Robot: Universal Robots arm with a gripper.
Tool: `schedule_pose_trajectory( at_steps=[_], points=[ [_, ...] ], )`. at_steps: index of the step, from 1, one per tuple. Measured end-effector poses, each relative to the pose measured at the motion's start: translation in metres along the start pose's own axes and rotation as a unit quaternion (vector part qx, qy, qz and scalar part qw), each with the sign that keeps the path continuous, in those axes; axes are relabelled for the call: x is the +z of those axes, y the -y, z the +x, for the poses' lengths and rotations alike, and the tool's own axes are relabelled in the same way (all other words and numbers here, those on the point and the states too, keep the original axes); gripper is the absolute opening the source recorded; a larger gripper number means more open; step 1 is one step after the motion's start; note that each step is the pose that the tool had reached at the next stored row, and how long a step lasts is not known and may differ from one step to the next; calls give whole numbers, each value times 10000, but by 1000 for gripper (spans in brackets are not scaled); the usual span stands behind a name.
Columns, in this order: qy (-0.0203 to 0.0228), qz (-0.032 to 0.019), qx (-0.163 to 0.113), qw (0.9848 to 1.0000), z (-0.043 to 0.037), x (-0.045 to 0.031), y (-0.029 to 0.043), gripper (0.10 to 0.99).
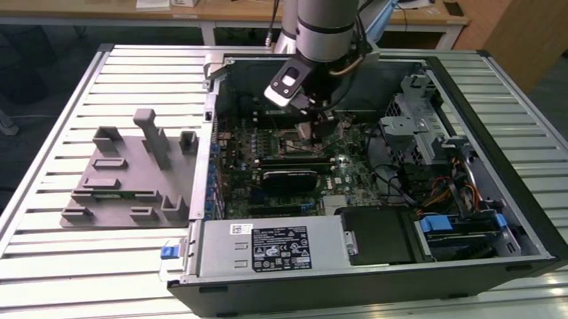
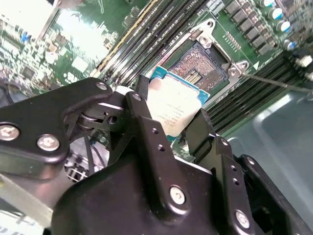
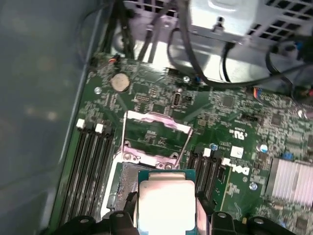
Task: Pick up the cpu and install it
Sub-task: 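Place the cpu into insertion slot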
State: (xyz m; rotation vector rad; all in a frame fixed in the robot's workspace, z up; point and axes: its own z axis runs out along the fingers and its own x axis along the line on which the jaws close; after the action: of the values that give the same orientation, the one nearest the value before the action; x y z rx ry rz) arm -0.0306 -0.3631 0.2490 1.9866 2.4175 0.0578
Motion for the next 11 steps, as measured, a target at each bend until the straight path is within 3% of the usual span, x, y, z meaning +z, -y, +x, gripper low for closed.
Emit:
schedule_pose_trajectory(
  at_steps=[3,4,6,8,11],
  points=[
    [9,-4,269,9996,0,8,0,545],
    [19,-8,539,9985,0,16,0,545],
    [26,-10,718,9974,0,25,1,545],
    [30,-12,841,9965,1,35,7,545],
    [47,-10,870,9962,7,67,13,545]
  ],
)
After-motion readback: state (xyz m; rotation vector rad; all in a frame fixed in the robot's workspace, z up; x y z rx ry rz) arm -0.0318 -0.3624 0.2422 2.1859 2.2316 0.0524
